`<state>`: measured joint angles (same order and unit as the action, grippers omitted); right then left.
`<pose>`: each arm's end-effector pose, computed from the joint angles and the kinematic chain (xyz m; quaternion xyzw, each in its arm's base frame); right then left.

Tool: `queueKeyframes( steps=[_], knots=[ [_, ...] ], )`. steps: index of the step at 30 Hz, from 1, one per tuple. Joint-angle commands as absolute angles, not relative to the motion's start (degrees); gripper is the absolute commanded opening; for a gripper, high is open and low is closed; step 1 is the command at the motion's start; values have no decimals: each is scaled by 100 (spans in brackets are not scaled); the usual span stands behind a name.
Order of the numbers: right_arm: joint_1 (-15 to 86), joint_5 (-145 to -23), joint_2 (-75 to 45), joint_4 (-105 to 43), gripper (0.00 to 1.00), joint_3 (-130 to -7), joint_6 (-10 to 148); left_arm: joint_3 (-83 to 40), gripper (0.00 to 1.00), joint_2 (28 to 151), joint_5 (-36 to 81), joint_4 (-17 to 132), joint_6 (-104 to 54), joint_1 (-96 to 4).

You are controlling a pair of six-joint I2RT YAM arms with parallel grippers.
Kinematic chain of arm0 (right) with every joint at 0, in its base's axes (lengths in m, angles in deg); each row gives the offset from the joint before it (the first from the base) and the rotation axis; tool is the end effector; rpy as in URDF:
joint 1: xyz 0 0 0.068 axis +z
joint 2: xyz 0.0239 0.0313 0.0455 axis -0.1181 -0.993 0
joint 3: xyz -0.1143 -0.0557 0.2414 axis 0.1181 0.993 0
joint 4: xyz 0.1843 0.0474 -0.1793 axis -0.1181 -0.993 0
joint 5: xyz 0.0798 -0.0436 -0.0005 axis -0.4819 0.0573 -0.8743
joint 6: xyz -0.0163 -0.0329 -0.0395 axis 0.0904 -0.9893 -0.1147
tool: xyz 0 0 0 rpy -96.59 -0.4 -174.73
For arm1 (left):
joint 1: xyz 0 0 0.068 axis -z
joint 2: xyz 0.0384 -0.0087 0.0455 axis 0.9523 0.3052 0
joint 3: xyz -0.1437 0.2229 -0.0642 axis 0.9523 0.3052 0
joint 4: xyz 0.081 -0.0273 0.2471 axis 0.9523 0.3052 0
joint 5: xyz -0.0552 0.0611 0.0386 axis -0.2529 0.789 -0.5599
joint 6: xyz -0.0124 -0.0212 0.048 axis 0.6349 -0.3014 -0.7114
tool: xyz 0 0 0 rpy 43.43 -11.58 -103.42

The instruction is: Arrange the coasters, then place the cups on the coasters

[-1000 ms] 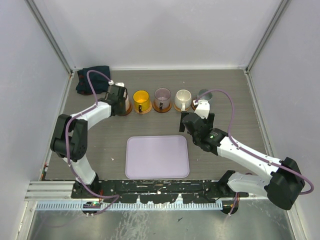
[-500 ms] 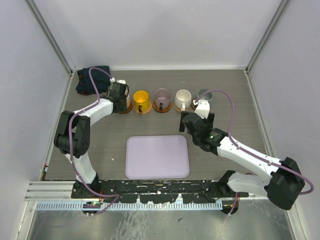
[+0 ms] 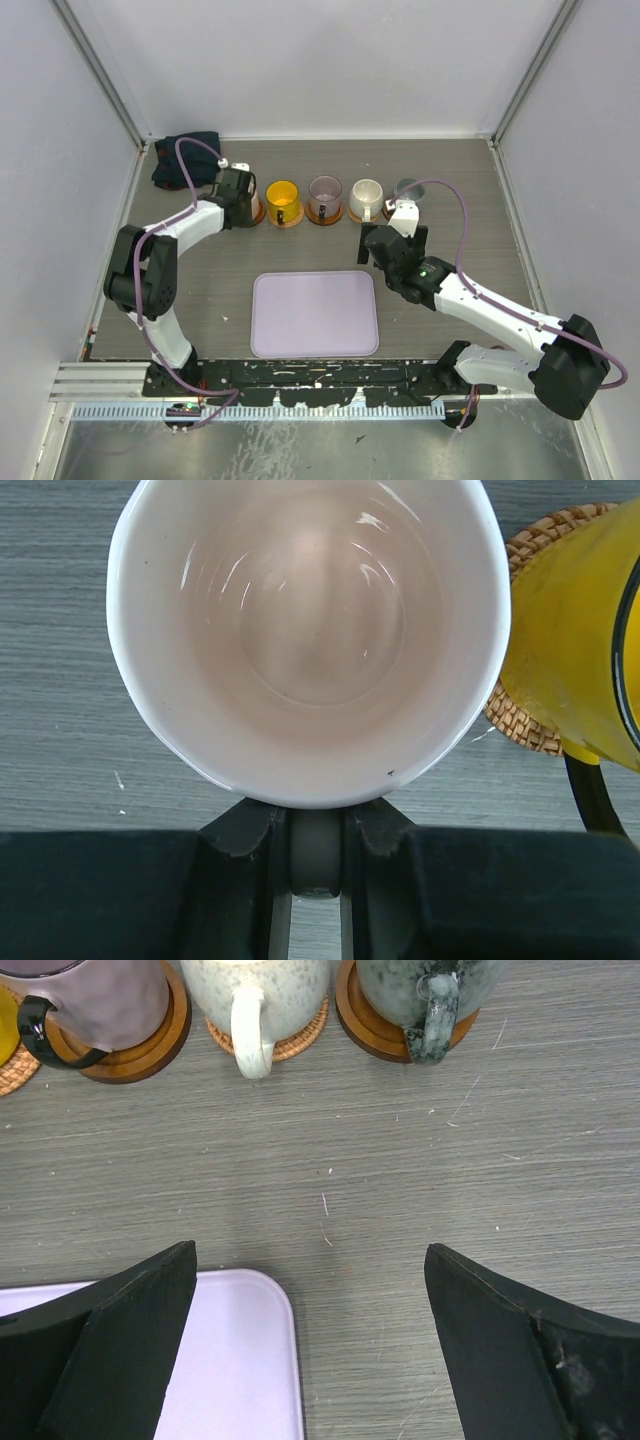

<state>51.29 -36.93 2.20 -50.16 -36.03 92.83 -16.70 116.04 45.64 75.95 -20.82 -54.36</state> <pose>0.1805 0.1458 0.2530 0.0364 0.8671 -0.0043 0.4967 0.3628 -0.1075 0.1971 -0.0226 0.9362 0.0222 0.3501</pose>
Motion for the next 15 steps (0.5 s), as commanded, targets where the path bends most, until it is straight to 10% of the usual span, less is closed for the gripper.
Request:
queueKeyframes(
  steps=[1, 15],
  knots=[
    [5112, -3695, 213, -4738, 100, -3770, 9339, -1593, 17, 11313, 4682, 7544, -2118, -5456],
    [5115, -3721, 189, -4736, 100, -3770, 9341, -1563, 17, 11327, 4691, 7614, -2033, -5451]
  ],
)
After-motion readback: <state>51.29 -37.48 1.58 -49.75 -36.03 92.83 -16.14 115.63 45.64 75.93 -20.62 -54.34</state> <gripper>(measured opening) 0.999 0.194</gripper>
